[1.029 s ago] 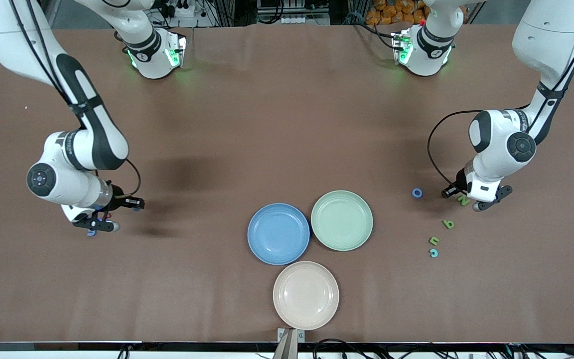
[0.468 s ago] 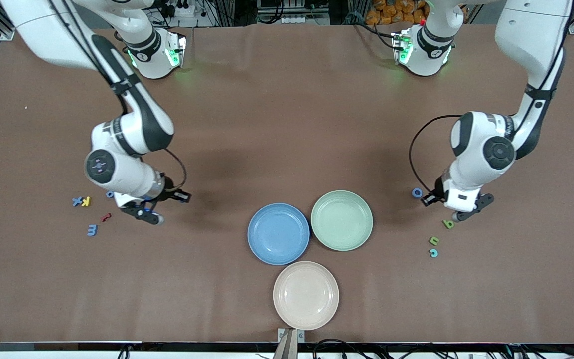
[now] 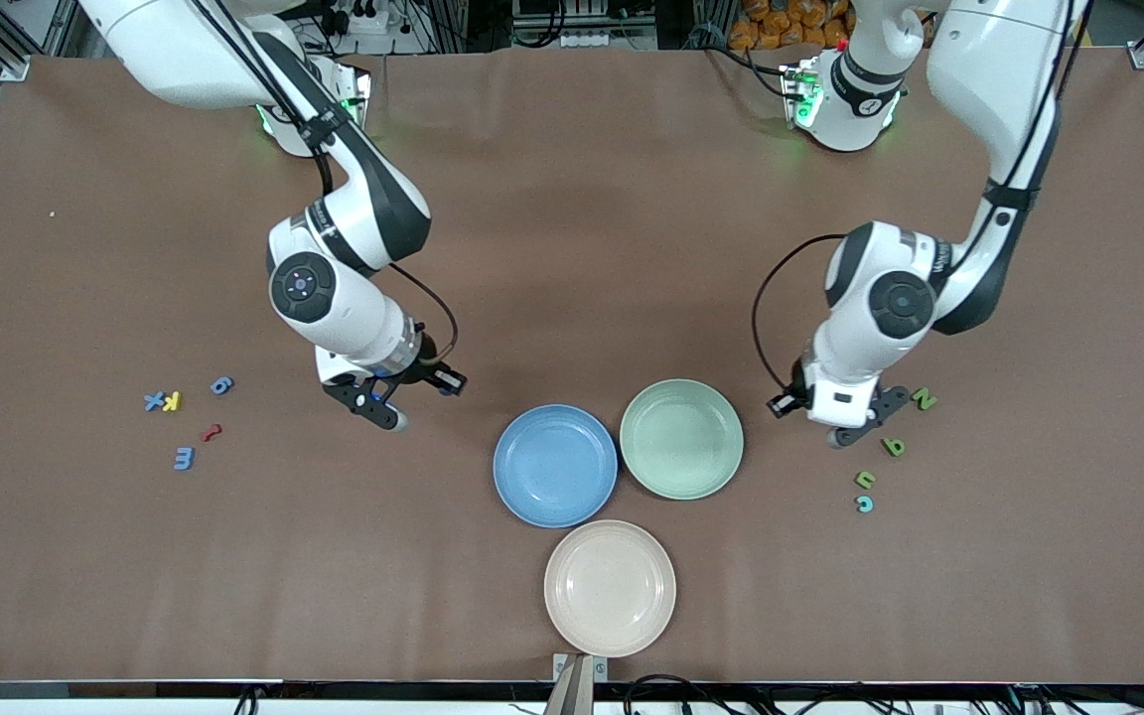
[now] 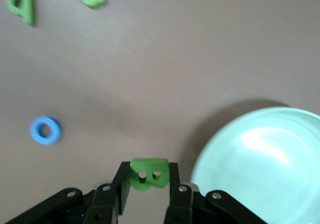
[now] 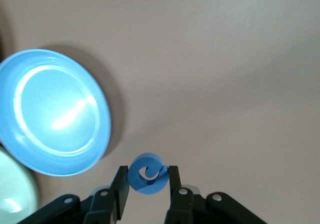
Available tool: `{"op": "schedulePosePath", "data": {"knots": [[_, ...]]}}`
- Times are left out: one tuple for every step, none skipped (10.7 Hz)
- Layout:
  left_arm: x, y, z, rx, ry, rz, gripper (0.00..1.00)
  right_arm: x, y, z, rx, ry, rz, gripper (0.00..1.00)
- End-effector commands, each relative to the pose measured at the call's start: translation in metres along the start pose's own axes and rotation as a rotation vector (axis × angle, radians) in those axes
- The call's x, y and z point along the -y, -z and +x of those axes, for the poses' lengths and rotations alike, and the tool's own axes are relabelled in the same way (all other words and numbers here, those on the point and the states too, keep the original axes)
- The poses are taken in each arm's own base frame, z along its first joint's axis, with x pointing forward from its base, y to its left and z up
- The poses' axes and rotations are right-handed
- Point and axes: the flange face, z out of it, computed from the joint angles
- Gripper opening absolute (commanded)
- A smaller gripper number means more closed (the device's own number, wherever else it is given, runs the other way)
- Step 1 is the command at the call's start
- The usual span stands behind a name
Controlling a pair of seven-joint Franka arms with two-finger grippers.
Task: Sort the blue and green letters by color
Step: 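Drop c in blue plate with the right gripper while the left drops B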
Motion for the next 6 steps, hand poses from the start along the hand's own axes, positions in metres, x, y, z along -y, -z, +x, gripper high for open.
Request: {"op": "schedulePosePath", "data": {"knots": [[-0.055,-0.007,-0.025,0.018,0.052,-0.028,0.10,0.044,0.009,0.003,0.057,-0.211,0.102,0.00],[-0.069,-0.008,-0.031,0.021,0.067,-0.043,0.10,0.051,0.020,0.003,0.042,-0.221,0.139,0.00],[-0.085,-0.006,-0.035,0.027,0.108,-0.066,0.11,0.065,0.033,-0.002,0.026,-0.240,0.184,0.00],[-0.095,-0.006,-0.034,0.027,0.138,-0.081,0.25,0.079,0.041,-0.013,0.013,-0.249,0.219,0.00],[-0.099,-0.004,-0.035,0.025,0.142,-0.088,0.53,0.087,0.038,-0.020,-0.002,-0.237,0.249,0.00],[-0.099,-0.004,-0.035,0.013,0.110,-0.083,1.00,0.090,0.030,-0.016,-0.014,-0.249,0.293,0.00]]}}
